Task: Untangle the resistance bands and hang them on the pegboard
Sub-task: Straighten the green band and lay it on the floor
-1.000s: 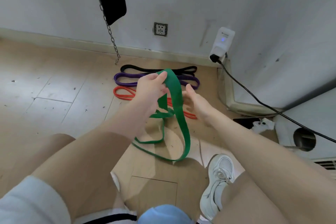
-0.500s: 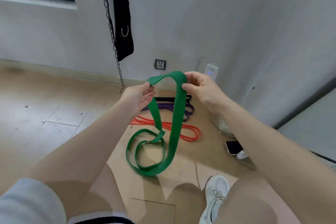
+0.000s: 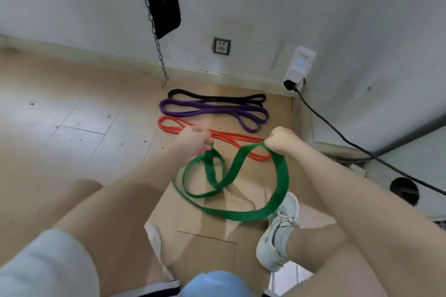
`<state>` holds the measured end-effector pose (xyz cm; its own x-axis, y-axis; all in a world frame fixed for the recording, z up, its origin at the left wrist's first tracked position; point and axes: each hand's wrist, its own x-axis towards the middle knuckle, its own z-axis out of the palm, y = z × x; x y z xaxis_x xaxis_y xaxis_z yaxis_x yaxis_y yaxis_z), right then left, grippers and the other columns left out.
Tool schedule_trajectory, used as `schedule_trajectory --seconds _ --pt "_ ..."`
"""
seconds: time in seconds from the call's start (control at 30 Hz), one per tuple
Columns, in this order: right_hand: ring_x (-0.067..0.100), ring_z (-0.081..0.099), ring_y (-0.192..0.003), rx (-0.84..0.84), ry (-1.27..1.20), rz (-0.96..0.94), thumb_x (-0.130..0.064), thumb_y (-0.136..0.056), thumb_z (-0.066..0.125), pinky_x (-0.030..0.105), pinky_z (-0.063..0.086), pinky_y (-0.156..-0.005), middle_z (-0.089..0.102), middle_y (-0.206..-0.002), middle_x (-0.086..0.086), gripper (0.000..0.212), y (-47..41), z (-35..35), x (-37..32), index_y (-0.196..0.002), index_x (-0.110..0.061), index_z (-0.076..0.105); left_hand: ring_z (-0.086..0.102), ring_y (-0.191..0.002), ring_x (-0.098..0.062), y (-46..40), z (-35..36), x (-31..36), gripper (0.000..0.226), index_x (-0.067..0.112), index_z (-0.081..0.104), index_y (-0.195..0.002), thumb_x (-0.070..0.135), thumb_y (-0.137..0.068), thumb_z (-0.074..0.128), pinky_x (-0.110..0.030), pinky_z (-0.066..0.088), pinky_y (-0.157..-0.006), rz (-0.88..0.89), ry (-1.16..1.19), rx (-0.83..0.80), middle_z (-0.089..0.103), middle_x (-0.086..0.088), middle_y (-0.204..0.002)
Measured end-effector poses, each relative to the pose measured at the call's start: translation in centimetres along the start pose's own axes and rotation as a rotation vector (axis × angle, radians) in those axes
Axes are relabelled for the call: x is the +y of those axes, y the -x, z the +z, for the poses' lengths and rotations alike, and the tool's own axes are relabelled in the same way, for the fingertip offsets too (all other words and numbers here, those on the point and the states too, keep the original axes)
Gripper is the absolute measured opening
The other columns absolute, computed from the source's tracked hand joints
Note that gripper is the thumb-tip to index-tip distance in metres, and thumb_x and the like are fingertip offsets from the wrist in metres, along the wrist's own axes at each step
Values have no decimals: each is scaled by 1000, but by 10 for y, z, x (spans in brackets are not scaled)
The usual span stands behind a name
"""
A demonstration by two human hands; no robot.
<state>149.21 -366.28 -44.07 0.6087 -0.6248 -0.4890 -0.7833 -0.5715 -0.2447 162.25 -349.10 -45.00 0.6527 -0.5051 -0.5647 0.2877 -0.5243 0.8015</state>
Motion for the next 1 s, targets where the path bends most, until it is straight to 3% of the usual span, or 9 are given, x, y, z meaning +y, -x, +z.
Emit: schedule_trajectory --seconds 0.07,0.17,0.23,0.37,0.47,0.57,0.63,0.8,1.0 --pt "28 49 -66 -46 -15 54 -11 -86 46 26 32 -47 51 -72 10 14 -27 23 14 -74 -6 52 60 -83 -18 -31 15 -29 20 7 57 -111 14 -96 46 -28 51 -76 -55 -78 -8 63 -5 -96" --pt "35 57 -99 -96 -82 56 -7 -89 46 32 44 -74 61 -108 18 25 -66 58 34 -110 1 57 59 -87 -19 -69 36 -72 22 7 60 -110 12 -95 45 -23 46 -70 -103 -249 -61 62 -5 -99" --pt "34 55 -108 -65 -109 43 -4 -90 46 33 43 -83 60 -118 19 28 -93 78 45 -117 2 53 58 -91 -18 -94 44 -103 21 9 64 -105 13 -94 46 -24 43 -79 -115 -410 -110 62 -3 -99" --pt "35 46 -120 48 -81 137 -6 -92 48 37 39 -94 50 -131 19 39 -140 109 61 -130 0 44 56 -110 -22 -135 60 -163 31 14 60 -119 11 -95 41 -29 43 -94 -139 -802 -224 60 -6 -123" --pt "31 29 -132 57 49 145 -12 -94 47 40 32 -105 28 -148 13 53 -153 132 70 -142 -6 28 57 -106 -27 -150 76 -194 35 18 50 -128 13 -96 37 -36 48 -91 -228 -938 -284 58 -9 -122" --pt "23 30 -131 -80 108 -118 -15 -95 42 41 33 -107 34 -144 4 41 -156 163 73 -136 -15 40 59 -93 -27 -156 92 -210 25 15 51 -116 21 -93 43 -39 52 -79 -170 -1001 -276 61 -7 -110" --pt "20 39 -121 -205 51 -198 -15 -96 40 38 39 -99 45 -131 0 30 -155 176 69 -123 -14 53 60 -90 -27 -154 96 -214 22 15 52 -114 22 -95 43 -36 50 -72 -100 -1061 -255 61 -6 -106" --pt "21 54 -95 -308 -139 -280 -16 -96 42 42 48 -82 56 -107 1 23 -144 178 56 -107 -15 62 60 -98 -28 -141 80 -197 34 20 52 -129 25 -99 37 -36 48 -84 102 -1071 -294 64 -7 -110" --pt "5 45 -103 -423 -224 -505 -13 -91 55 22 40 -90 44 -123 -8 50 -106 128 23 -136 -31 43 59 -108 -17 -95 37 -123 29 11 61 -122 15 -95 50 -21 41 -93 364 -702 -178 65 -2 -116"
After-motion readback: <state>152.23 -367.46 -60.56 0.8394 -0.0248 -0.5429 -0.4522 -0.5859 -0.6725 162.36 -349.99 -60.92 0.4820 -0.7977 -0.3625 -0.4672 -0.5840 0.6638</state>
